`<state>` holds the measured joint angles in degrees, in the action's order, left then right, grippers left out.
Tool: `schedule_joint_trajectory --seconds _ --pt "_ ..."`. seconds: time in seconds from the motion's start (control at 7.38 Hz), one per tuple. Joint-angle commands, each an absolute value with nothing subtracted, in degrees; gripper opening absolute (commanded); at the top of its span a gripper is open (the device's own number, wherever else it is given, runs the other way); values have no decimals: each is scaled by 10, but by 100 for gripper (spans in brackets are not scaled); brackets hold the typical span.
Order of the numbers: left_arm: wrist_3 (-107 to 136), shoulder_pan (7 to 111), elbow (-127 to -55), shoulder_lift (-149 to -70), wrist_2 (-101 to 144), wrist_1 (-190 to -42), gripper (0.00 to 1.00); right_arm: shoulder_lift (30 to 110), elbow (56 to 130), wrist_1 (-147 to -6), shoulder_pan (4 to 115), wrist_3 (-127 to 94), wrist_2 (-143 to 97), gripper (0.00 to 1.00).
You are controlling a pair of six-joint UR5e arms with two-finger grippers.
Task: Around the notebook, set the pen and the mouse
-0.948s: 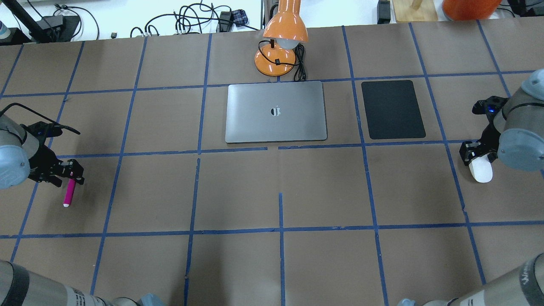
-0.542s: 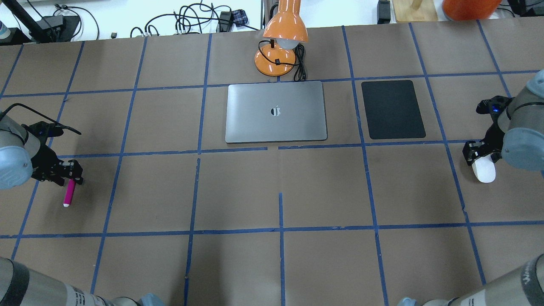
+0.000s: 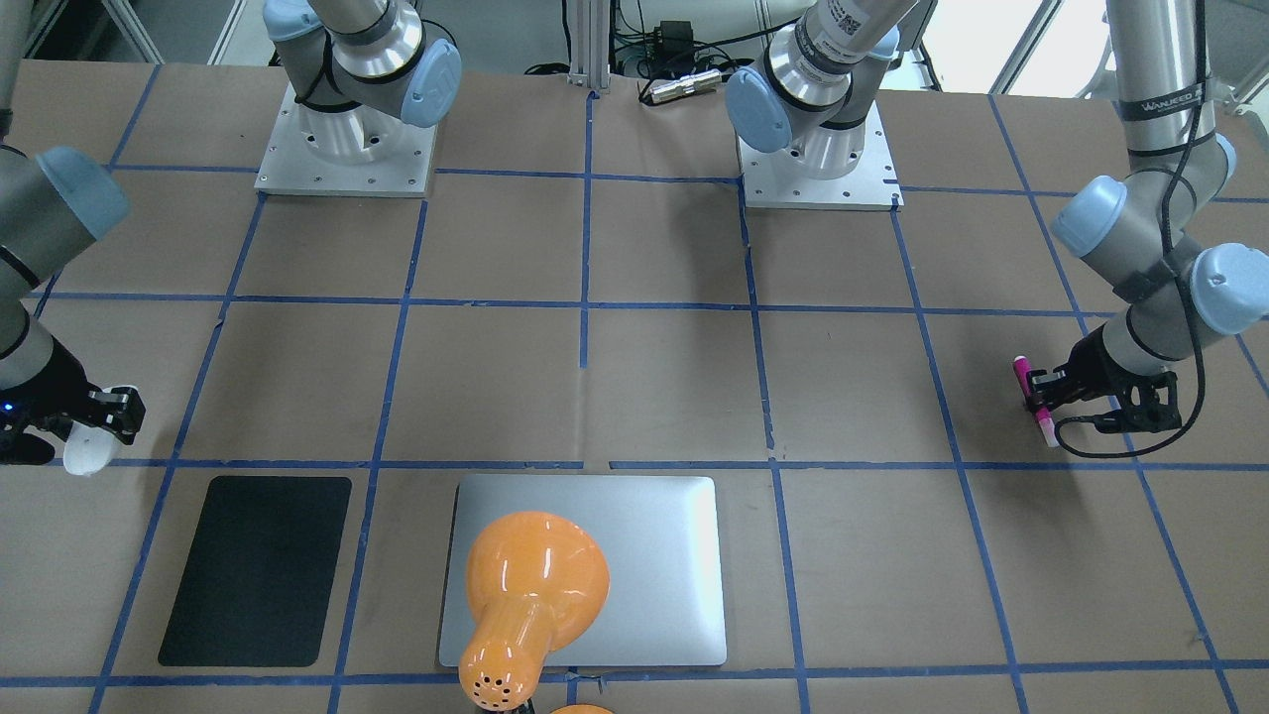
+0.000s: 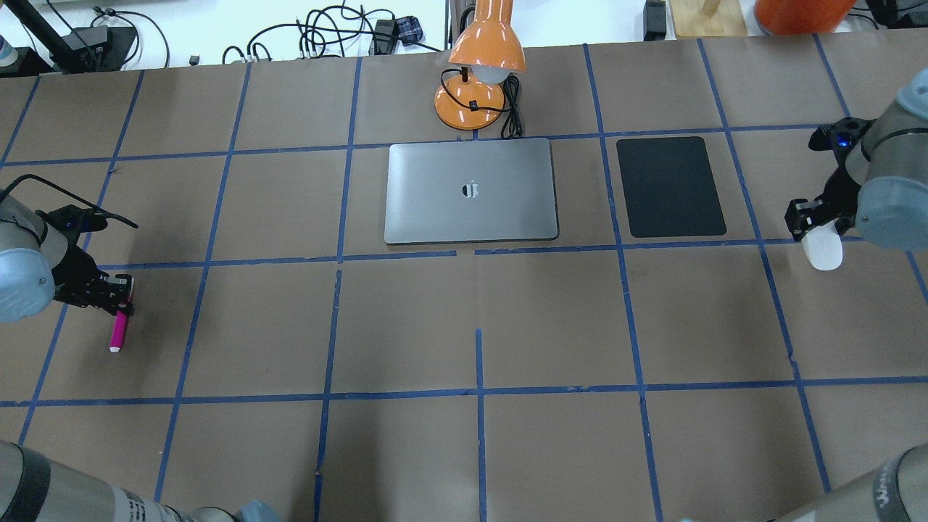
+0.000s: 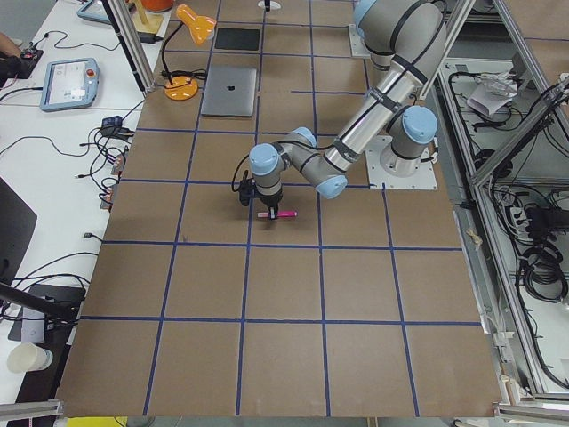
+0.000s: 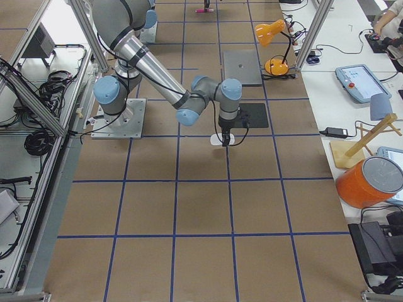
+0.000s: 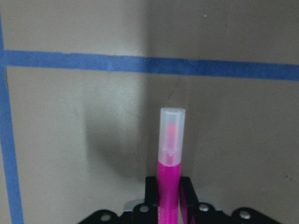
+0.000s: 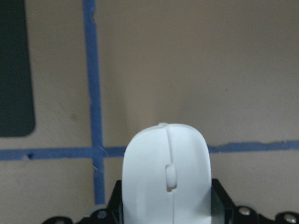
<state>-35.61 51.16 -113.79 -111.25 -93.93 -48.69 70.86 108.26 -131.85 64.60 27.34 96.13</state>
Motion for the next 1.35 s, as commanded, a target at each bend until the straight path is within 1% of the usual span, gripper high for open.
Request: schedule_joint_trajectory --seconds 0.0,0.14,0.27,0.41,0.54,0.68,0.81,1.08,1.22 --pt "-347 526 -1122 -1098 -939 -493 0 664 982 -1256 765 150 960 24" --pt "-325 553 -1088 -1095 -941 -513 0 611 936 -1233 811 108 961 24" --pt "-247 585 -1039 -1088 -943 -568 0 580 914 -1234 833 69 961 24" --pt "-183 612 -993 -1085 -939 -642 0 565 906 -1239 840 39 962 25" --pt "-120 641 -964 -1081 -936 -686 0 555 904 -1240 842 40 966 25" --pt "-38 679 -954 -1076 -926 -710 0 552 906 -1243 842 38 962 68" --pt "34 718 -957 -1069 -907 -715 0 545 910 -1243 841 44 962 100" --pt "210 799 -961 -1071 -849 -717 0 553 903 -1238 841 42 961 100" --pt "305 838 -960 -1075 -846 -716 0 555 886 -1232 841 42 960 100"
